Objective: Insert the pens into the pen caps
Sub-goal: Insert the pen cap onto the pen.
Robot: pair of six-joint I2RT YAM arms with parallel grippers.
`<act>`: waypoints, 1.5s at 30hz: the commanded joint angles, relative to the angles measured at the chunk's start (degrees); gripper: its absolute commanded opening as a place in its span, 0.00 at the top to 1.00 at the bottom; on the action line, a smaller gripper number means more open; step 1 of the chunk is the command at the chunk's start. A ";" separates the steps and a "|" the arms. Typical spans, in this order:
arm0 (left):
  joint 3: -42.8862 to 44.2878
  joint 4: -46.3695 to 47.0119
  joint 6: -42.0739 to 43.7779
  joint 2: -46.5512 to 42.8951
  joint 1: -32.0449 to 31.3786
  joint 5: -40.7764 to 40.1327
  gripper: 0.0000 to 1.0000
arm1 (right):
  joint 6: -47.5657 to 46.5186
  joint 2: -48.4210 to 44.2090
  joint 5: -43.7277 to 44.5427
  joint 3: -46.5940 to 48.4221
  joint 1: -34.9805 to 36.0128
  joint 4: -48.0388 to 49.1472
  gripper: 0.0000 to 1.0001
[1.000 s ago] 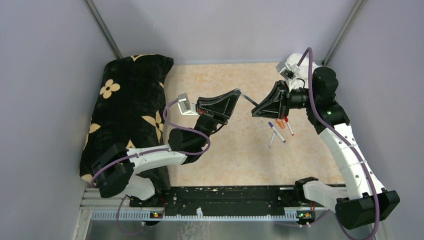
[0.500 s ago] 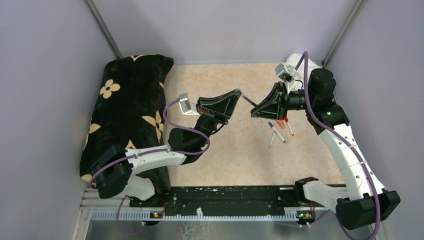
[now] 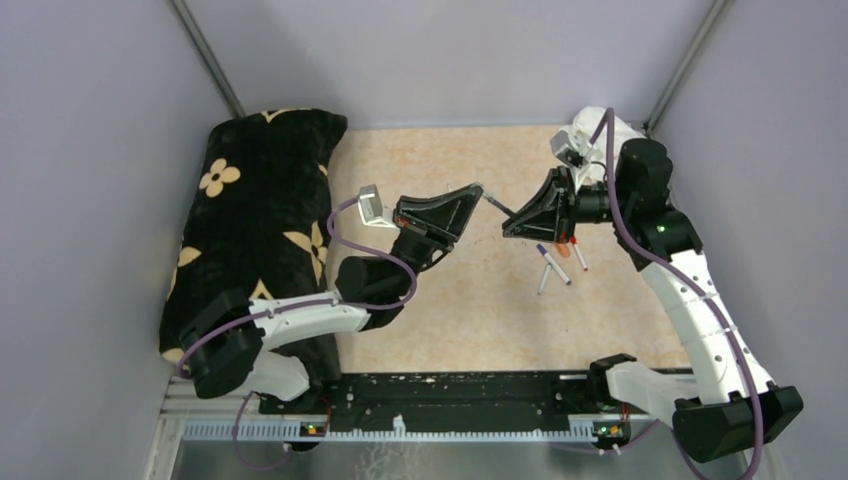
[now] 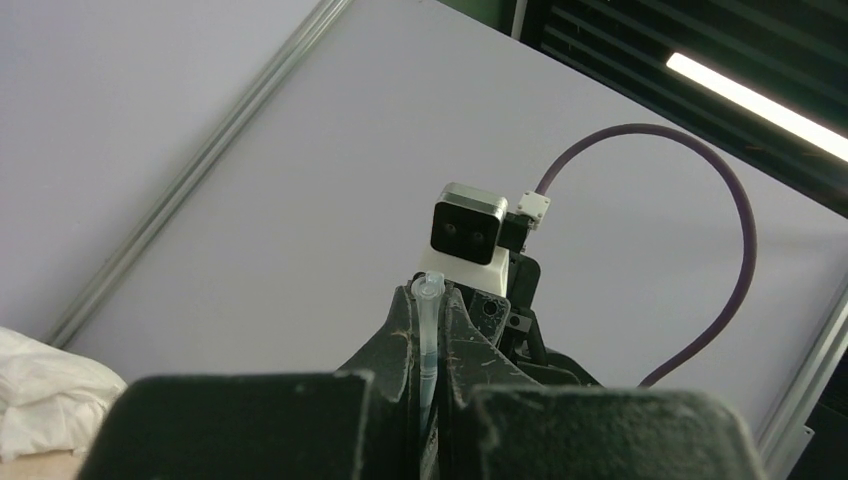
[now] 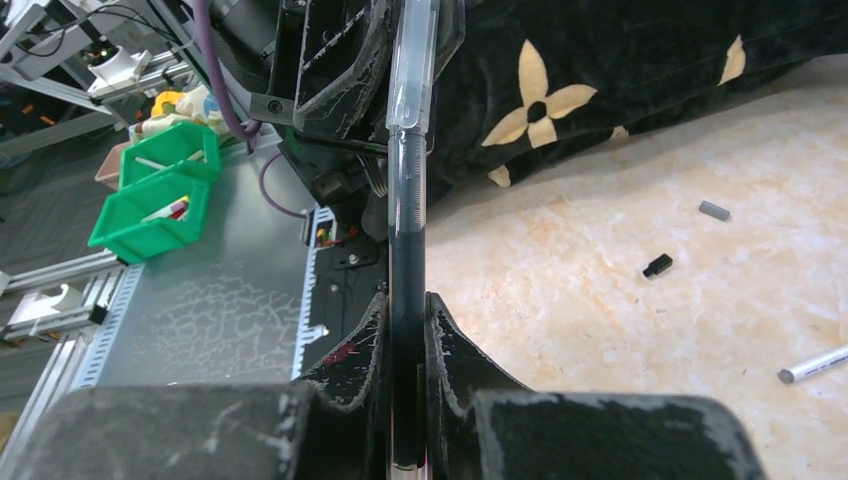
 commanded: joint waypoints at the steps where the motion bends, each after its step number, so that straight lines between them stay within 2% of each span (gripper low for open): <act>1: -2.44 -1.54 -1.93 -1.58 0.20 1.07 1.00 | 2.72 -1.38 -1.94 3.32 0.27 4.19 1.00; 6: -3.22 -4.56 -2.73 -4.20 0.94 0.39 1.00 | 3.54 -1.78 -2.71 2.79 -0.02 4.93 1.00; 12: -2.24 -4.51 -4.88 -2.14 1.03 2.47 1.00 | 9.74 -1.61 -3.37 0.02 -0.02 11.93 1.00; 22: -0.47 -5.20 -5.77 -0.05 0.99 3.30 1.00 | 9.84 -1.43 -2.63 -1.36 0.78 12.54 1.00; 29: -0.05 -2.92 -7.73 1.36 0.96 -0.85 1.00 | 8.40 -1.71 -1.86 -2.83 1.57 11.27 1.00; 35: 0.89 -4.11 -7.02 2.18 0.94 -0.50 1.00 | 7.33 -1.72 -1.47 -2.45 1.73 10.09 1.00; 39: 1.37 -7.50 -6.04 1.71 0.99 1.07 1.00 | 5.87 -1.60 -0.94 -1.63 1.75 8.28 1.00; 45: 0.60 -18.28 -2.68 -1.91 0.95 3.35 1.00 | 0.01 -1.60 1.95 1.42 1.45 1.76 1.00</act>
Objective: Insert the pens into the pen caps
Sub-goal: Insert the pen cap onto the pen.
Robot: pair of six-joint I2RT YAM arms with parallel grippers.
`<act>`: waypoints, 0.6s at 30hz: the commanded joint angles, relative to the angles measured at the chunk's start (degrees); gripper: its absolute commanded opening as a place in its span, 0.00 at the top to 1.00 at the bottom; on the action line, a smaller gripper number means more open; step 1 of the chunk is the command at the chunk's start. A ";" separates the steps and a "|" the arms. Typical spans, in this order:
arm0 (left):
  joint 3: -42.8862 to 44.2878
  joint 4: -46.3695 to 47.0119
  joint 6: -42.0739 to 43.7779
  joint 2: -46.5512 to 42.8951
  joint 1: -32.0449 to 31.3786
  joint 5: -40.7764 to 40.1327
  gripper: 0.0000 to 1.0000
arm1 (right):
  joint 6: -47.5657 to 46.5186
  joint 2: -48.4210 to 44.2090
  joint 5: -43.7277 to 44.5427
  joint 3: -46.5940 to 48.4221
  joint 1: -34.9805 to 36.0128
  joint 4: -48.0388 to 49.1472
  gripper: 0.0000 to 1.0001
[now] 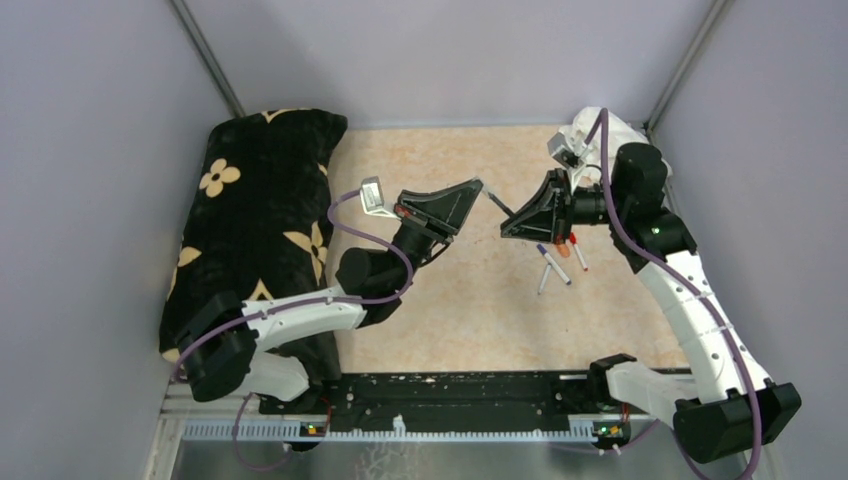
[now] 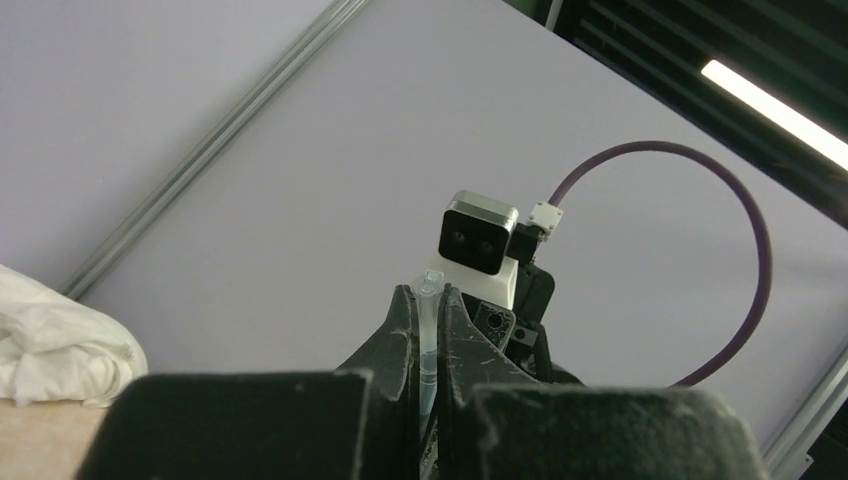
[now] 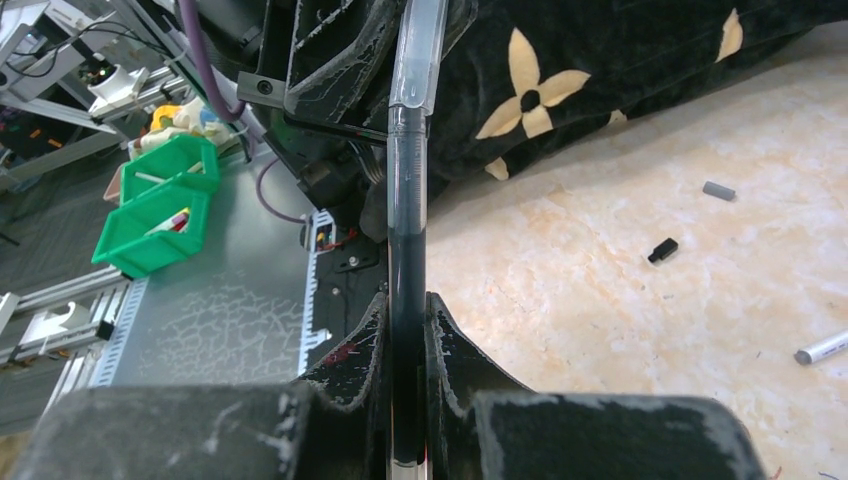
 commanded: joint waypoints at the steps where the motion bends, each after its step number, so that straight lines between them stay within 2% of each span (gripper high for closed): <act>1: -0.06 -14.22 3.89 -1.93 -0.37 5.23 1.00 | -4.85 -1.43 1.12 4.84 0.97 -2.44 1.00; 7: -0.56 -19.41 5.57 -3.34 -0.37 8.00 1.00 | -3.63 -1.13 1.13 5.06 0.32 -1.24 1.00; 14: -0.86 -17.76 3.78 -2.37 -0.33 8.45 1.00 | -5.18 -0.99 2.71 5.55 0.22 -2.99 1.00; 18: -2.57 -14.96 1.37 -3.17 0.00 4.98 1.00 | -7.32 -1.31 3.10 4.83 0.21 -3.57 1.00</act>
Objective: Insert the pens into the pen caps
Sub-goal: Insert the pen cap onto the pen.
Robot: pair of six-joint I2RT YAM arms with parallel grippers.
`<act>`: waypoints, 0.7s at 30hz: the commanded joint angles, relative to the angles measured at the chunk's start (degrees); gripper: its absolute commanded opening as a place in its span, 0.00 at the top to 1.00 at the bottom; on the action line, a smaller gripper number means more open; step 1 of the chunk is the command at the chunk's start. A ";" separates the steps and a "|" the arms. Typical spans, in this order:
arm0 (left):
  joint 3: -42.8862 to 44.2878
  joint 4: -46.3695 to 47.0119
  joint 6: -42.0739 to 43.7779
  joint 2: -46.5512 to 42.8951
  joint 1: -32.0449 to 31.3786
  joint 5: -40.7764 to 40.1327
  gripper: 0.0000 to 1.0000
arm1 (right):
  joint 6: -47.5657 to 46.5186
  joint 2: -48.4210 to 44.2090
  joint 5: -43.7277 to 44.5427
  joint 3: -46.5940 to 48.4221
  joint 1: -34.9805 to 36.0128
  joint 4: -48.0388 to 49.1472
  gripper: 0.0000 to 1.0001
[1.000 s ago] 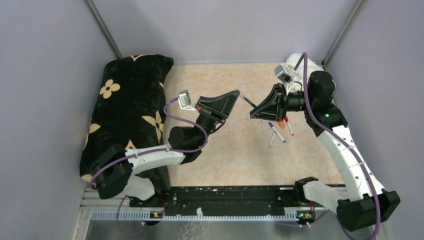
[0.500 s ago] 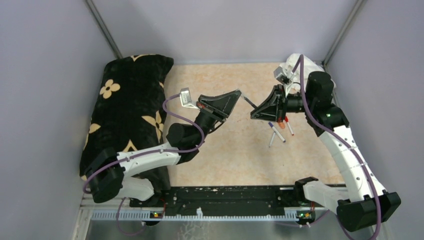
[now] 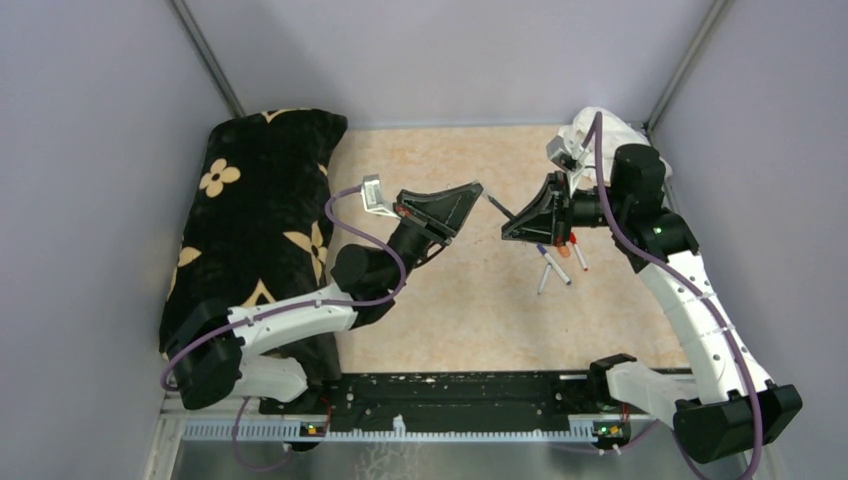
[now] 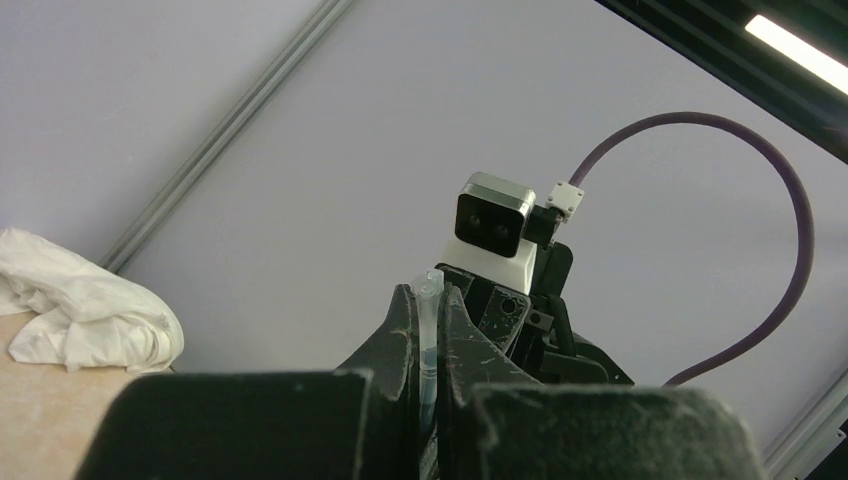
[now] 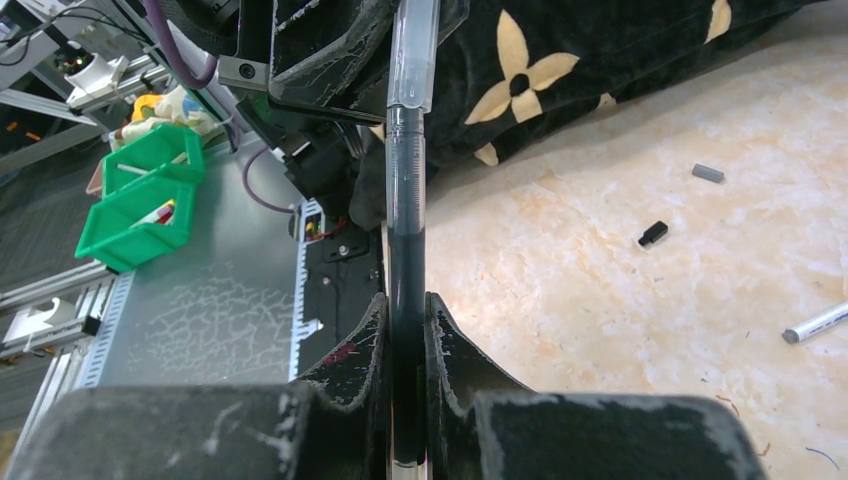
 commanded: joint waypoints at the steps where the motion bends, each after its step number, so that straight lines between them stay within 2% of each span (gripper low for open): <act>1: -3.32 -3.97 -1.99 0.90 -0.40 1.24 1.00 | -2.12 -1.43 1.07 3.21 0.24 3.08 1.00; 7: -6.06 3.95 -3.24 -0.34 0.01 -5.36 1.00 | 0.54 -2.47 1.29 0.87 0.24 4.87 1.00; 21: -5.80 6.14 -2.45 0.30 0.22 -5.37 1.00 | 1.40 -2.76 -0.11 -0.03 0.24 5.79 1.00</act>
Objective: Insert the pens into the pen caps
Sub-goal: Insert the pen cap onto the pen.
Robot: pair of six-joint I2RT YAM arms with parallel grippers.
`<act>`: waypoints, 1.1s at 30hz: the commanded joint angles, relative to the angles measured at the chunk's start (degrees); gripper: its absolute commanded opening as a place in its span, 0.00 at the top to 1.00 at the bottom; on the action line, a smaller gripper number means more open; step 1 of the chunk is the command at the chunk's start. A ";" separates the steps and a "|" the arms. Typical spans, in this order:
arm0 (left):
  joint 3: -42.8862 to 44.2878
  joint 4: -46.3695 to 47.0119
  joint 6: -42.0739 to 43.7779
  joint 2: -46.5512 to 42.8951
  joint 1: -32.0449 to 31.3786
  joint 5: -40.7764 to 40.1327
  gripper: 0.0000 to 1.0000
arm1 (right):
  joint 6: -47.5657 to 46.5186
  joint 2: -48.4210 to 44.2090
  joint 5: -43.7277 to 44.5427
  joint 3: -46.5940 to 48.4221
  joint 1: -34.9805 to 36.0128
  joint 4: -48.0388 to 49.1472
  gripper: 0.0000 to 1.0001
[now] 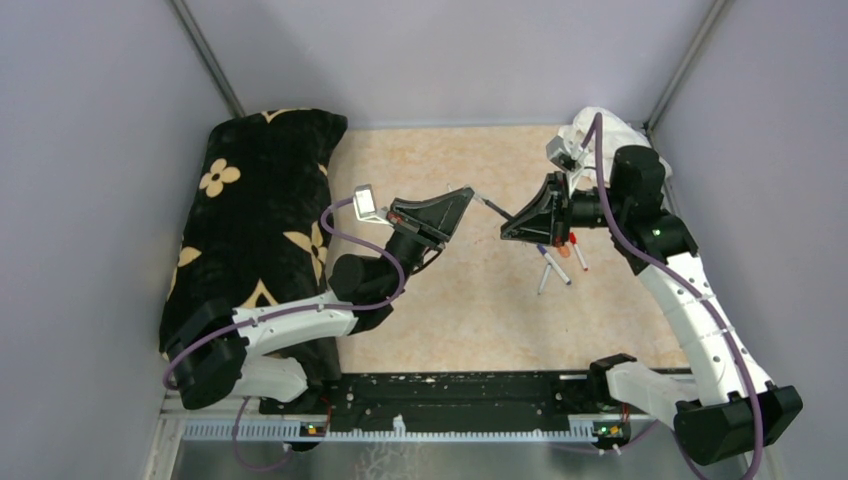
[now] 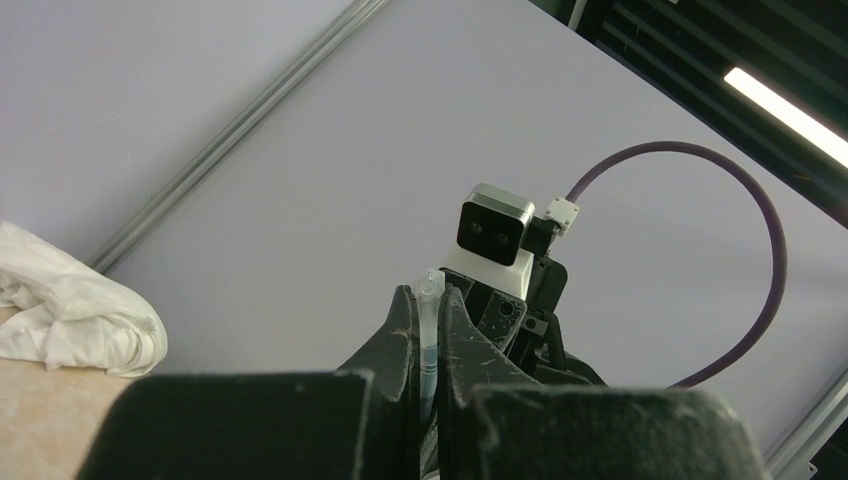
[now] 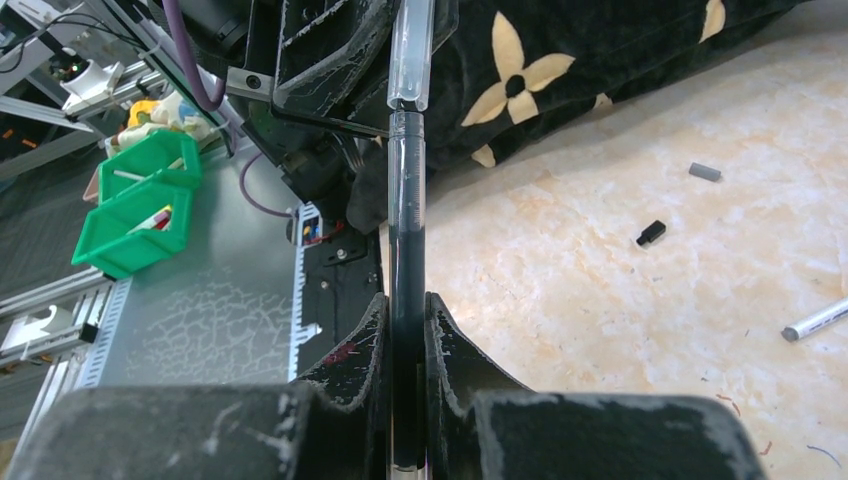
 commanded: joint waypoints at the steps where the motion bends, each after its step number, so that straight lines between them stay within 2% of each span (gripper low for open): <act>1: -1.72 -0.07 0.91 0.20 0.19 -1.53 1.00 | 0.37 -2.29 -1.35 0.54 0.14 4.61 1.00; 25: -3.63 0.88 0.96 -1.38 0.71 -2.29 1.00 | 2.12 -2.74 -4.32 -1.75 -0.06 7.02 1.00; 33: -4.31 3.51 1.09 -2.34 1.79 -1.04 1.00 | -3.58 -3.16 -4.69 -3.75 0.00 3.49 1.00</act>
